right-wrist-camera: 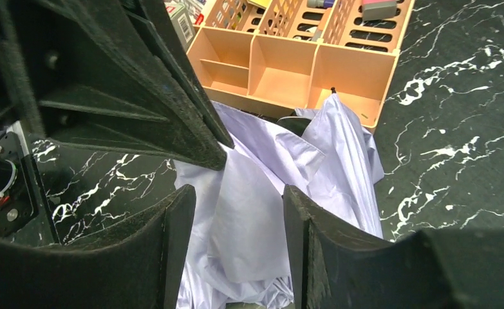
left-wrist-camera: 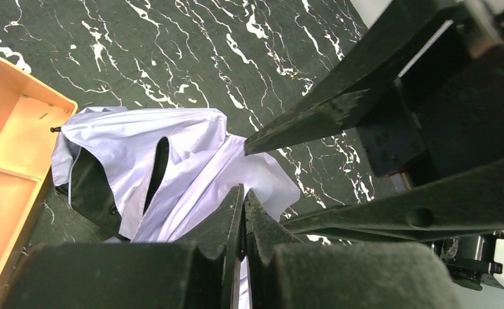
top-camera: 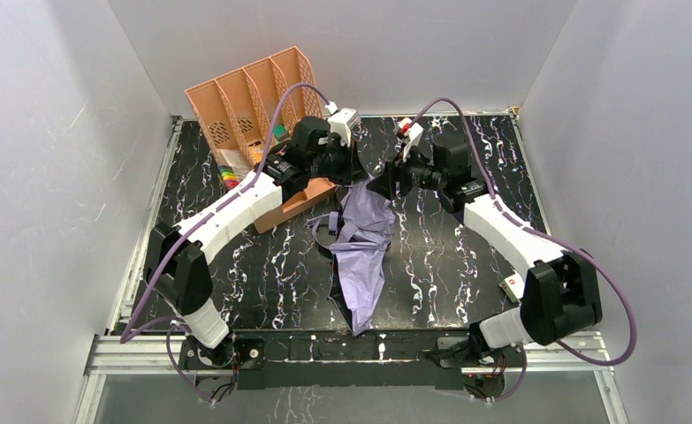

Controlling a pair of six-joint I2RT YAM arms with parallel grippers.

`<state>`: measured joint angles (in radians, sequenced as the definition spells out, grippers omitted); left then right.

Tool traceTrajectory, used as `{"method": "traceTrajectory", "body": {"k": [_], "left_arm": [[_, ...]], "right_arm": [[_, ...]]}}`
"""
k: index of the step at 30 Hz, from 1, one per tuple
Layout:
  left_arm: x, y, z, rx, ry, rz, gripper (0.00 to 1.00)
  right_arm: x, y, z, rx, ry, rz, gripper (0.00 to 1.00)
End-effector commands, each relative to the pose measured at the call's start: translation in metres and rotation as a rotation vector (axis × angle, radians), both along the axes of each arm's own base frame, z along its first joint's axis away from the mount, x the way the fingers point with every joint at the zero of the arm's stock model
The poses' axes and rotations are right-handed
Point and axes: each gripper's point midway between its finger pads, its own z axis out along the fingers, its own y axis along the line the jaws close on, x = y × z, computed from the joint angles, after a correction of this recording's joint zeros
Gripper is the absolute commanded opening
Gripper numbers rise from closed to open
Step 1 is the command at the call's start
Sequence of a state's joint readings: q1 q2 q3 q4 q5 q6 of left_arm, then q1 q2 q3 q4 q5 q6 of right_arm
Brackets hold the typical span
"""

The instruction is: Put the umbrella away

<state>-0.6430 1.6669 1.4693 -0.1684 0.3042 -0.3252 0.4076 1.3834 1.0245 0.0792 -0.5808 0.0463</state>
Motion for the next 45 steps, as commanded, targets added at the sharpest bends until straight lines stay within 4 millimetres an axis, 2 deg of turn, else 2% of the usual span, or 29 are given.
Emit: {"method": "traceTrajectory", "body": {"k": [1,6,8,9,10,14,17,20,22,29,34,37,45], "left_arm": [[-0.001,0.0,0.037,-0.058,-0.066,-0.022,0.01],[-0.003,0.006,0.039,-0.061,-0.075,-0.011,0.02],[-0.004,0.01,0.036,-0.063,-0.073,-0.003,0.03],[-0.005,0.012,0.036,-0.066,-0.075,-0.001,0.07],[-0.007,0.014,0.036,-0.069,-0.076,0.001,0.16],[-0.019,0.027,0.029,-0.077,-0.083,0.006,0.62],[-0.028,0.04,0.016,-0.086,-0.093,0.016,0.79],[-0.029,0.051,-0.001,-0.102,-0.083,0.024,0.9],[-0.033,0.051,-0.01,-0.128,-0.058,-0.012,0.98],[-0.029,0.033,-0.038,-0.163,-0.008,-0.098,0.98],[-0.032,0.023,-0.061,-0.16,0.057,-0.162,0.89],[-0.038,0.023,-0.076,-0.147,0.096,-0.178,0.85],[-0.056,0.034,-0.101,-0.114,0.144,-0.165,0.84]], "right_arm": [[0.01,0.01,0.022,0.032,-0.067,0.055,0.56],[0.021,0.009,0.019,0.037,-0.038,0.011,0.35],[0.026,0.006,0.017,0.034,-0.016,-0.02,0.21],[0.029,0.005,0.016,0.036,-0.007,-0.029,0.14],[0.032,0.002,0.015,0.034,0.005,-0.052,0.07],[0.047,-0.008,0.013,0.024,0.049,-0.139,0.0],[0.055,-0.014,0.007,0.004,0.115,-0.17,0.0],[0.056,-0.015,0.001,0.01,0.175,-0.156,0.0],[0.055,-0.014,-0.001,0.027,0.207,-0.129,0.0],[0.052,-0.009,-0.005,0.044,0.244,-0.093,0.0],[0.052,-0.01,-0.005,0.048,0.249,-0.096,0.0],[0.053,-0.01,-0.004,0.052,0.252,-0.101,0.0],[0.054,-0.01,-0.003,0.054,0.252,-0.104,0.0]]}}
